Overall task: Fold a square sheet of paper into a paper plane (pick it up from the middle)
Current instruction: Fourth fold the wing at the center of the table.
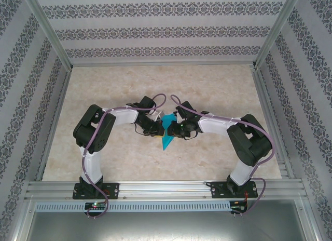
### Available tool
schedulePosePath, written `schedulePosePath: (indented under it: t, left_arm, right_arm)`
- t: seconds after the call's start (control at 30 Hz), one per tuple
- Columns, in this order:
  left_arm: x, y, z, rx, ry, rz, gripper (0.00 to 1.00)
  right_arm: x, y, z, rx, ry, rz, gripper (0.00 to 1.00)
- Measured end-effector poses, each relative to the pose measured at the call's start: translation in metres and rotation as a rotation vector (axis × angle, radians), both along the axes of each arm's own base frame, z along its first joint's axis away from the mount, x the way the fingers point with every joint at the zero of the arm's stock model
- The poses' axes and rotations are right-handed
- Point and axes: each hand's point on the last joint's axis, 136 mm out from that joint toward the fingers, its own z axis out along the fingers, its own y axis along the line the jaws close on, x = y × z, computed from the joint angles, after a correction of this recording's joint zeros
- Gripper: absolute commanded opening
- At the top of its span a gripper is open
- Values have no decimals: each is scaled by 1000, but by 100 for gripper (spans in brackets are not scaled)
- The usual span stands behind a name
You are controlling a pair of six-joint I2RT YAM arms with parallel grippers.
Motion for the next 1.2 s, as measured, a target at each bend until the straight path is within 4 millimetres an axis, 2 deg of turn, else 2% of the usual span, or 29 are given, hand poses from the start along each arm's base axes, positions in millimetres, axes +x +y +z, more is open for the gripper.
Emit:
schedulePosePath:
  t: [0.17, 0.43, 0.8, 1.2]
  left_arm:
    - [0, 0, 0, -1, -9, -10, 6]
    - [0, 0, 0, -2, -13, -15, 5]
    - [0, 0, 0, -2, -13, -15, 5]
    - [0, 0, 0, -2, -13, -15, 4]
  right_arm:
    - [2, 1, 13, 20, -30, 0, 24]
    - [-1, -2, 13, 7, -22, 6, 10]
    - [-1, -1, 9, -4, -8, 7, 5]
    - [2, 10, 5, -9, 9, 27, 5]
